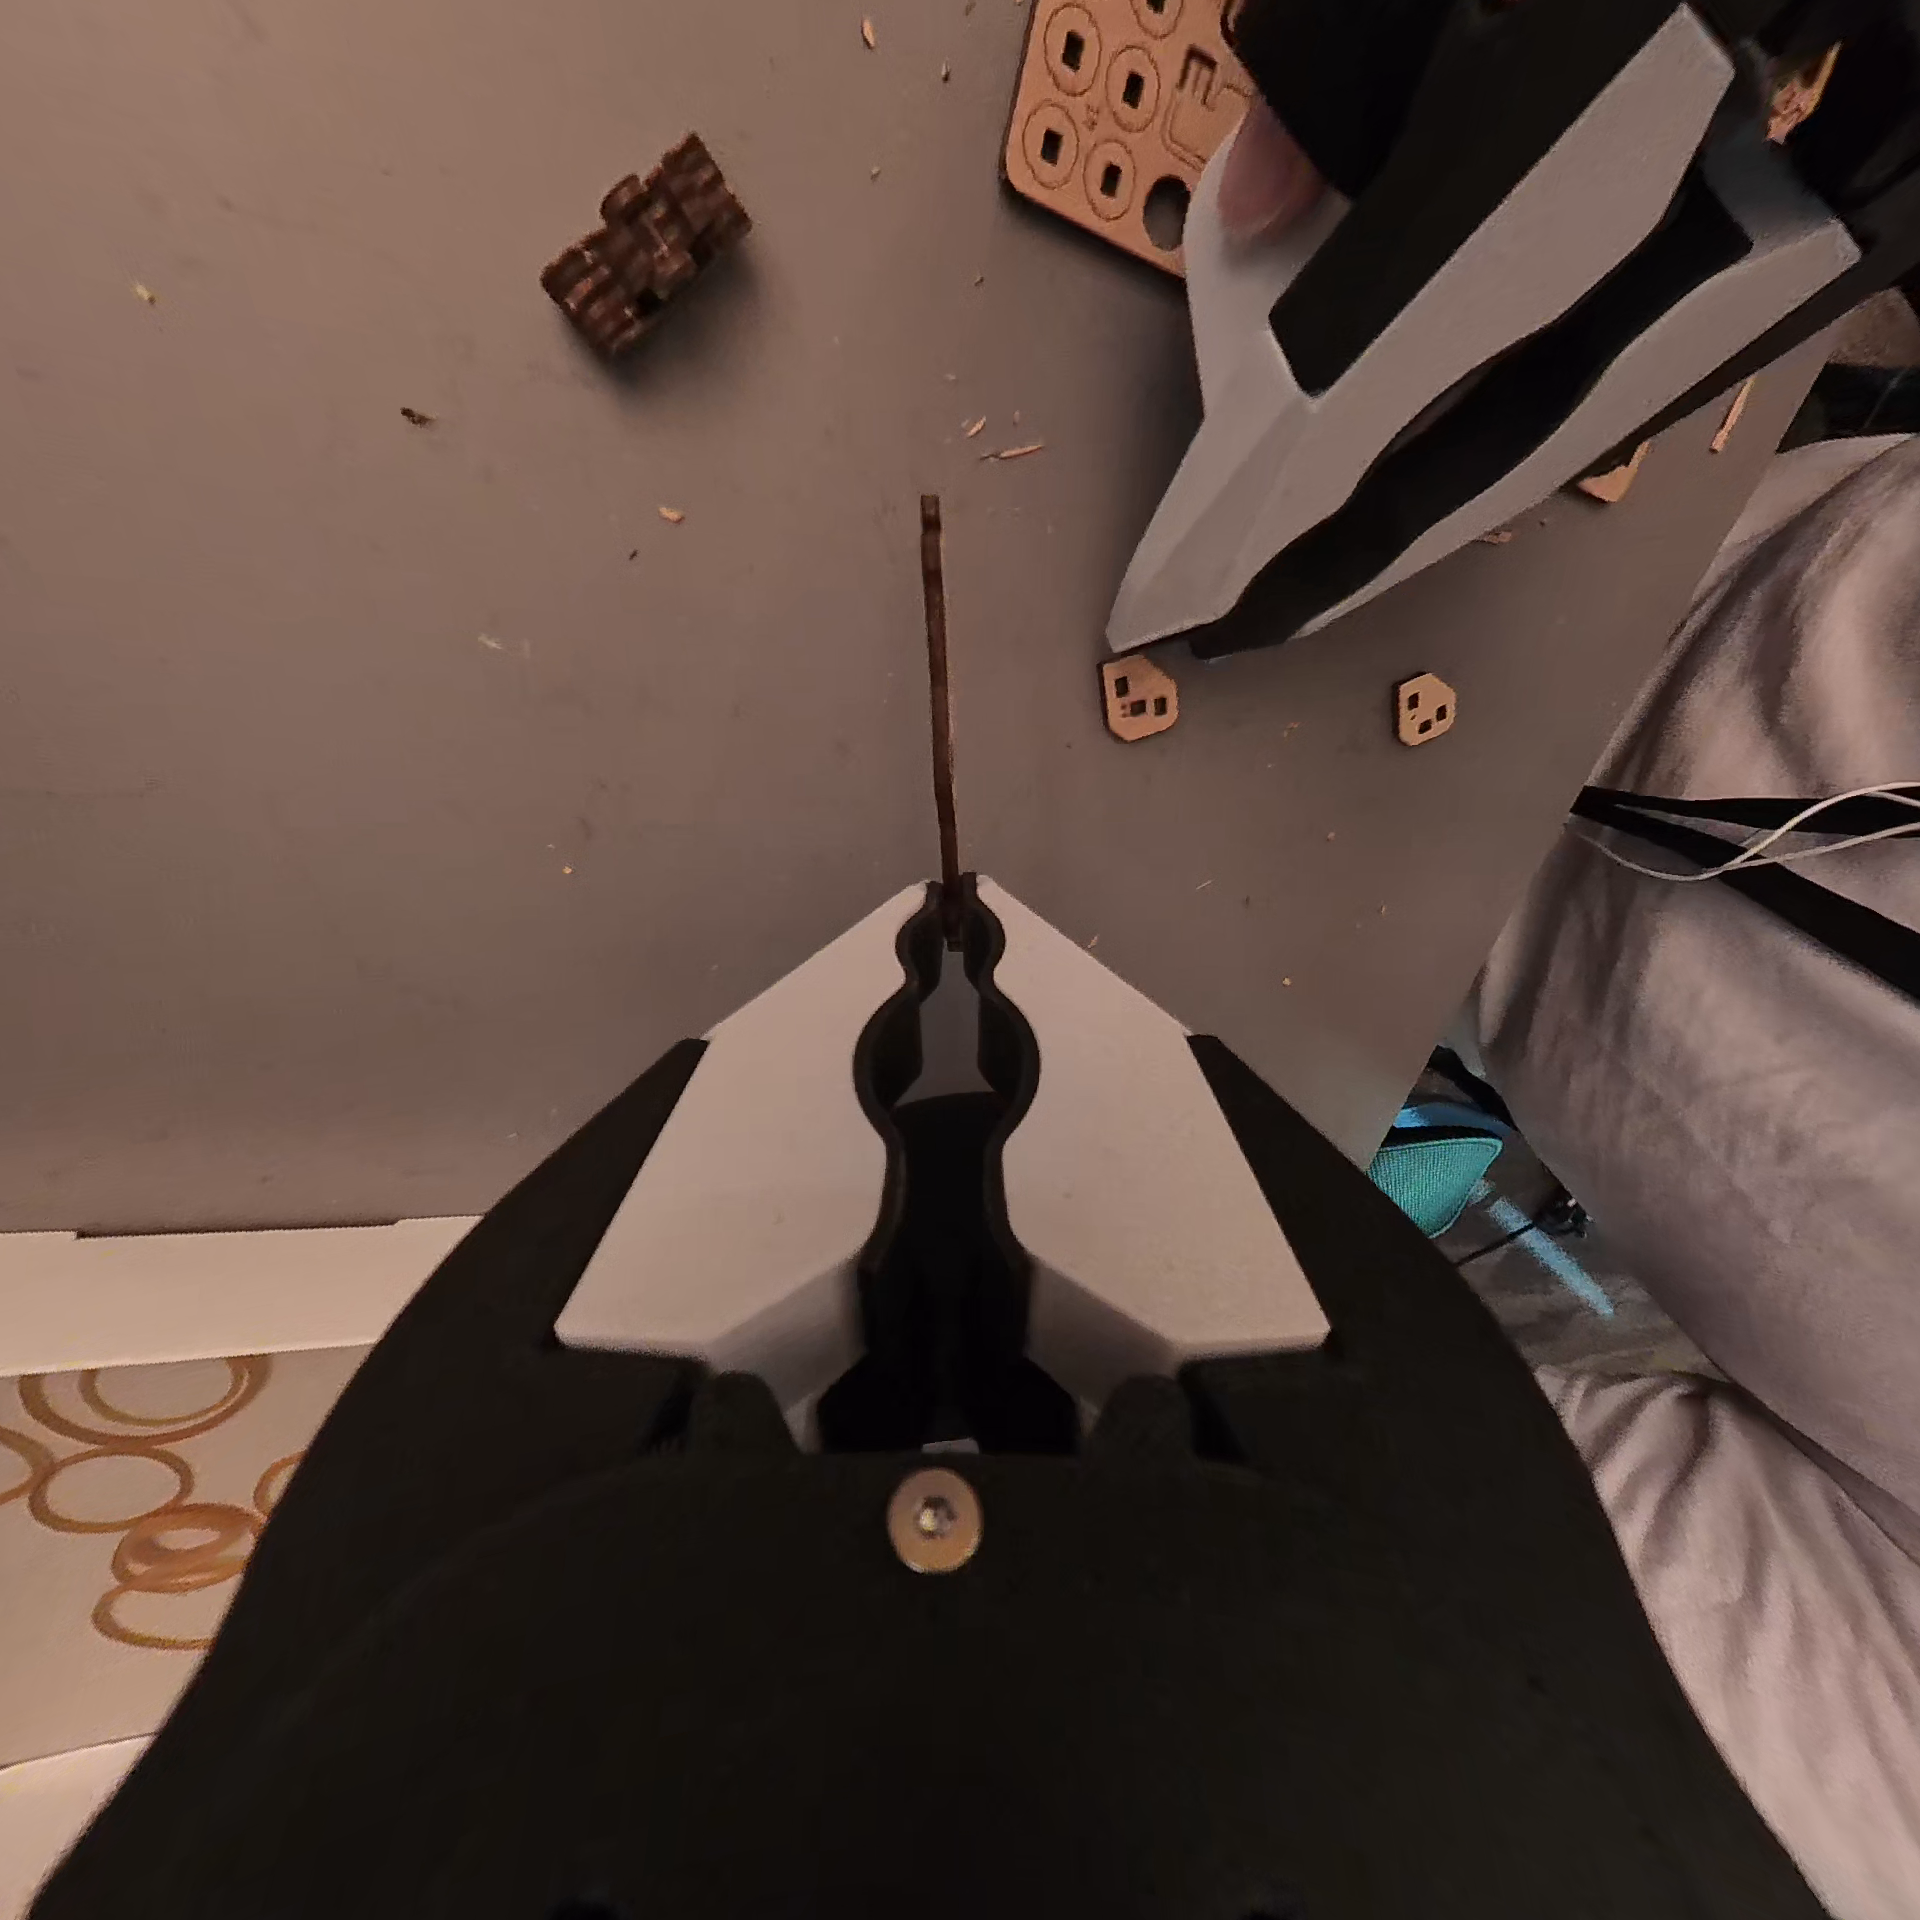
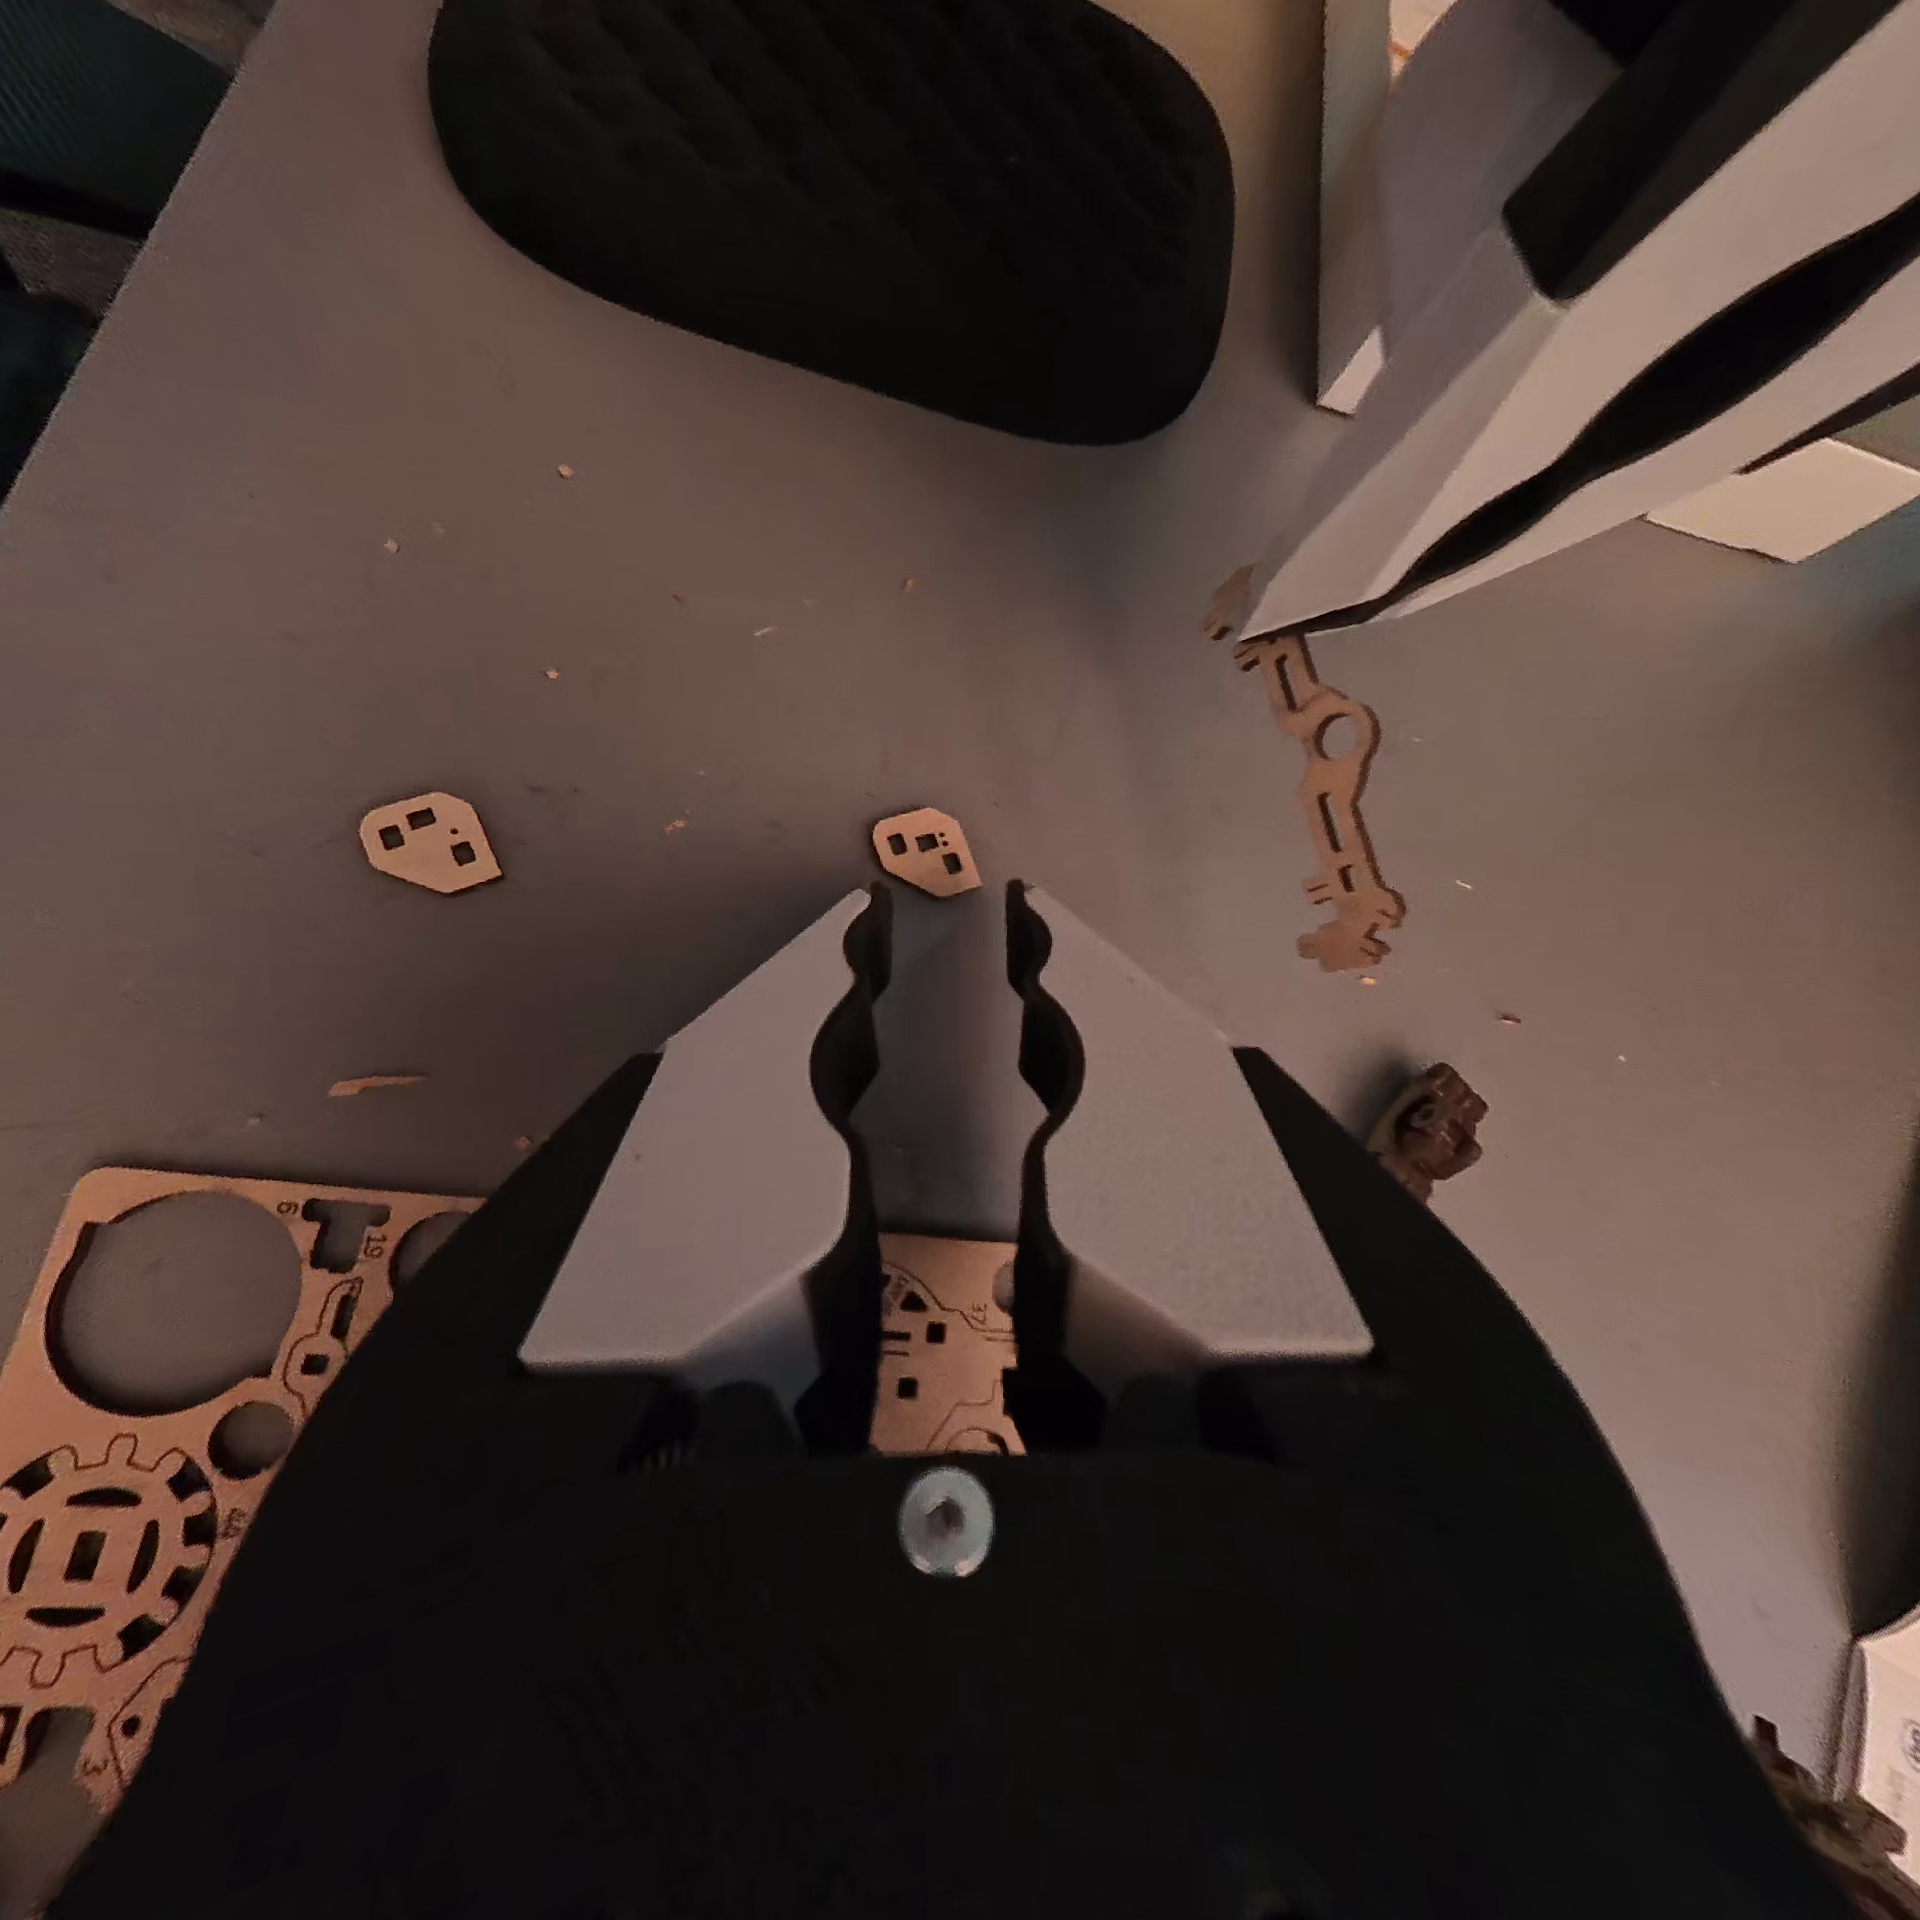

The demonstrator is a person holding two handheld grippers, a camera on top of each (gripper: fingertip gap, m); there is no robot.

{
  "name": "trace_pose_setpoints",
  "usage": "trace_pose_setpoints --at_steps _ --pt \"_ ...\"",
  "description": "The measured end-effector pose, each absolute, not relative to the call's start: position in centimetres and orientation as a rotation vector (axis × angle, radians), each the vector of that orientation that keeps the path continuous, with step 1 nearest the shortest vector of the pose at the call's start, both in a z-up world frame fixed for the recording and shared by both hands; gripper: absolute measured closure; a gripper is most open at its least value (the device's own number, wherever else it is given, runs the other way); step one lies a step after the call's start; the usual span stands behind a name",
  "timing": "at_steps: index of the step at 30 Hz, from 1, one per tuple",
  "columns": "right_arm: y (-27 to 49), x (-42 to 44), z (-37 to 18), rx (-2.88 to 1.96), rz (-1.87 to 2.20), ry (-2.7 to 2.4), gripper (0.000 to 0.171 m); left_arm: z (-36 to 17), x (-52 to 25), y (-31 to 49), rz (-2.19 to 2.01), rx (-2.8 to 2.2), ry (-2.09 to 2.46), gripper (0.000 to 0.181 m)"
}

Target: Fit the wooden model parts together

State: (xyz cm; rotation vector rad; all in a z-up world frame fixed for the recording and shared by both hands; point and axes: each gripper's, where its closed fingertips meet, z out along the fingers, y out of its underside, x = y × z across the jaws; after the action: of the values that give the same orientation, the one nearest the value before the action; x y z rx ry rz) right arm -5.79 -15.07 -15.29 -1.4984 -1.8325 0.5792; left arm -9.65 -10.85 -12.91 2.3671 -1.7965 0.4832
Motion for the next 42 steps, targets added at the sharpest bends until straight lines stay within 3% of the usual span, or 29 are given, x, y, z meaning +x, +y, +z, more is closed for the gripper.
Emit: trace_pose_setpoints --at_steps 16,21,24,32,42 --pt "-13.6 -5.4 -14.4 -1.593 0.546 -1.729 0.151 -12.8 -9.8 -10.9 0.470 2.371 -1.798 0.180" --pt "-14.7 -4.9 -14.1 -1.699 0.653 -1.737 0.168 -12.6 -9.9 -10.7 0.467 2.389 -1.798 0.180" --pt "-15.7 -5.2 -14.4 -1.762 0.756 -1.738 0.168 -12.4 -9.8 -10.9 0.471 2.382 -1.810 0.180" --pt "-15.5 -6.0 -15.4 -1.998 0.781 -1.575 0.148 -12.1 -9.7 -10.9 0.480 2.392 -1.815 0.180" --pt "-16.6 -7.5 -15.3 -2.055 0.585 -1.472 0.142 -12.1 -9.5 -10.9 0.482 2.393 -1.815 0.180"
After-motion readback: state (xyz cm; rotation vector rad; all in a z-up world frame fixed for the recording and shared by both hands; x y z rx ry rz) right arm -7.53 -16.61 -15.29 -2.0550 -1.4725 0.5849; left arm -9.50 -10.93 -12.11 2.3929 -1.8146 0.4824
